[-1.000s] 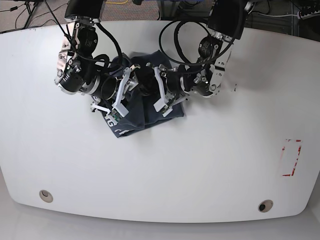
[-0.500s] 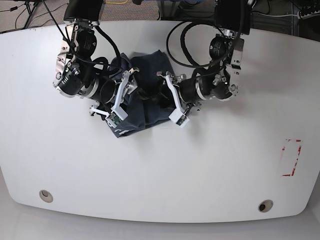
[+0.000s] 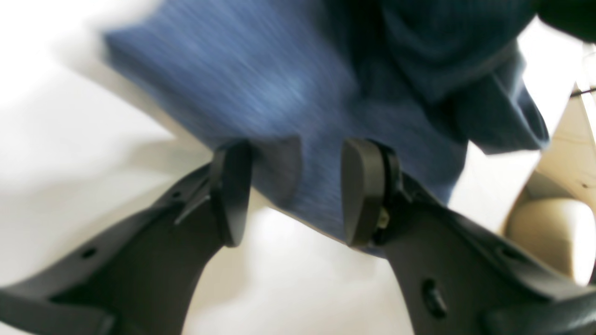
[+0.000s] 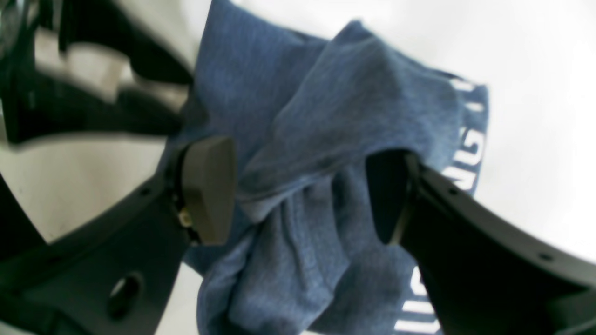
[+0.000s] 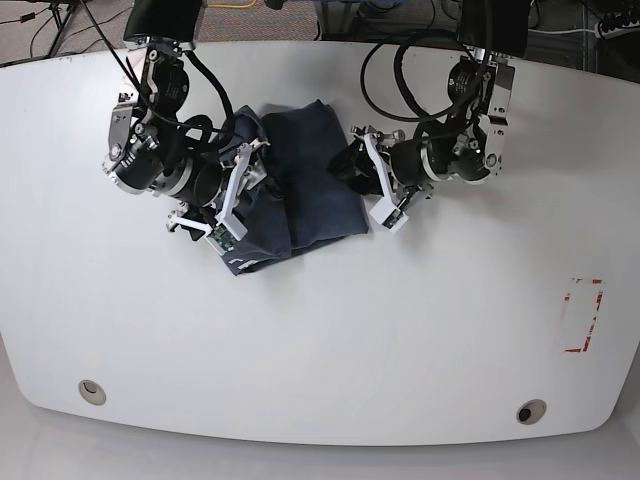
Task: Layout the t-shirt on the table in an organized manner, then fold the t-shirt properly
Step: 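Press the folded bundle together between both grippers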
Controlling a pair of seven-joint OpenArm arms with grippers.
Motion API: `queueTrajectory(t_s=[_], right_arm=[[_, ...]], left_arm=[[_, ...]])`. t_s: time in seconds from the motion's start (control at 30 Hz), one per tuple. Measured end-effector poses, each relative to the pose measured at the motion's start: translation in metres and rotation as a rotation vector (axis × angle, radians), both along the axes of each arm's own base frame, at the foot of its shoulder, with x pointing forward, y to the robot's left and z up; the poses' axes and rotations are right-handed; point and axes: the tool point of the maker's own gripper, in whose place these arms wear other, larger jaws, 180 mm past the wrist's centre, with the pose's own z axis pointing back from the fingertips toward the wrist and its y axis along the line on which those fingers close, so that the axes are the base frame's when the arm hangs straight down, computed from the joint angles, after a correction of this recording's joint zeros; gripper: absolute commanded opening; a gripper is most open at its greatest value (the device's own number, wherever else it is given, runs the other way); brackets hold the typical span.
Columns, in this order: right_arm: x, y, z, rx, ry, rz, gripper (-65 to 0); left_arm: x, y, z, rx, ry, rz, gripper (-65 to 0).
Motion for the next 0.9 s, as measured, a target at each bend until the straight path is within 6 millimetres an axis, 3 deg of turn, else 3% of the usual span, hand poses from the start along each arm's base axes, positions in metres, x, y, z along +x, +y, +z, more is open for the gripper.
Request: queueTrajectory(t_s=[0.3, 0.6, 0.77, 0.9], right_arm=[[0.002, 0.002, 0.002, 0.013, -0.014, -0.002, -43.0], [0.001, 0.001, -0.018, 0.036, 0.049, -0.016, -47.4], [0.003, 0.003, -0.019, 0.066, 0.038, -0.027, -64.4], [0.001, 0.006, -0.018, 0.081, 0.034, -0.024, -64.7]], left_arm=[[-0.002, -0.001, -0.004, -0.017, -0.005, -0.014, -36.3], [-0.005, -0.012, -0.022, -0.08, 0.049, 0.02, -36.3], [-0.002, -0.02, -0.021, -0.078, 0.047, -0.012, -36.3], [-0.002, -0.024, -0.023, -0.07, 0.049, -0.028, -36.3]])
